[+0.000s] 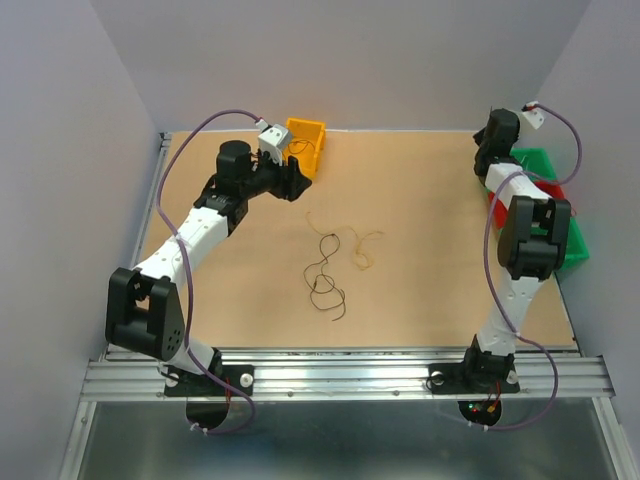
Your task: Untangle the cables
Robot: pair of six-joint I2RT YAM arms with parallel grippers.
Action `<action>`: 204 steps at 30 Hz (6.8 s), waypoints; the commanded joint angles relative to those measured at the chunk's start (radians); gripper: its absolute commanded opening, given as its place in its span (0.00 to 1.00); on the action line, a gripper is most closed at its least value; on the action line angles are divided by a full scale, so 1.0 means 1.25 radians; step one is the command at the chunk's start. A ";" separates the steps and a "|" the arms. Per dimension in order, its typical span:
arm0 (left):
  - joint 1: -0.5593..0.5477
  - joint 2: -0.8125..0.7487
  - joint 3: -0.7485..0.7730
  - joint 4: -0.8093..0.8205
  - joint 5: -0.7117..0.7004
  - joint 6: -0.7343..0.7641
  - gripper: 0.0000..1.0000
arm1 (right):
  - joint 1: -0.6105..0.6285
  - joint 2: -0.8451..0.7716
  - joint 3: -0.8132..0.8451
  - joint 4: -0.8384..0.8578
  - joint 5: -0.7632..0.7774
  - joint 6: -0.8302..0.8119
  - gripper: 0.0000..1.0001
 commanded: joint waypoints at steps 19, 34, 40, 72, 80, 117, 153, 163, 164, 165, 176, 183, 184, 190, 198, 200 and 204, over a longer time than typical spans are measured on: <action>-0.013 -0.053 -0.037 0.094 0.031 0.018 0.61 | -0.009 0.043 0.095 0.080 0.614 -0.056 0.01; -0.021 -0.044 -0.023 0.076 0.030 0.019 0.61 | -0.006 0.021 0.067 0.052 0.667 -0.046 0.01; -0.023 -0.051 -0.024 0.073 0.033 0.019 0.60 | -0.006 -0.026 0.015 0.054 0.686 -0.045 0.00; -0.027 -0.007 0.001 0.053 0.036 0.033 0.60 | -0.085 0.243 0.231 -0.178 0.284 0.307 0.01; -0.027 -0.019 -0.003 0.053 0.031 0.034 0.60 | -0.087 0.222 0.233 -0.186 0.267 0.307 0.48; -0.258 0.136 0.077 -0.120 -0.071 0.182 0.87 | 0.020 -0.458 -0.316 -0.128 -0.545 -0.190 1.00; -0.390 0.425 0.262 -0.292 -0.286 0.201 0.00 | 0.023 -0.716 -0.549 -0.076 -0.371 -0.184 1.00; -0.428 0.314 0.276 -0.270 -0.135 0.175 0.00 | 0.023 -0.861 -0.592 -0.131 -0.480 -0.183 1.00; -0.428 0.301 0.263 -0.258 -0.134 0.174 0.00 | 0.023 -0.864 -0.596 -0.137 -0.544 -0.186 1.00; -0.427 0.276 0.237 -0.231 -0.137 0.173 0.00 | 0.024 -0.870 -0.619 -0.137 -0.666 -0.192 1.00; -0.410 0.257 0.160 -0.194 -0.126 0.165 0.49 | 0.044 -0.954 -0.781 -0.093 -0.752 -0.184 1.00; -0.300 0.157 0.099 -0.148 -0.086 0.140 0.68 | 0.148 -0.856 -0.791 -0.078 -0.688 -0.212 1.00; -0.279 0.137 0.085 -0.130 -0.067 0.125 0.68 | 0.211 -0.808 -0.771 -0.084 -0.652 -0.223 1.00; -0.155 0.099 0.069 -0.088 0.006 0.070 0.68 | 0.405 -0.609 -0.667 -0.179 -0.498 -0.326 1.00; -0.151 0.071 0.052 -0.071 -0.010 0.072 0.68 | 0.484 -0.408 -0.564 -0.261 -0.335 -0.359 1.00; -0.151 0.066 0.050 -0.070 -0.012 0.074 0.68 | 0.499 -0.374 -0.545 -0.297 -0.271 -0.355 1.00; -0.150 0.062 0.049 -0.067 -0.011 0.074 0.68 | 0.529 -0.316 -0.513 -0.337 -0.239 -0.358 0.92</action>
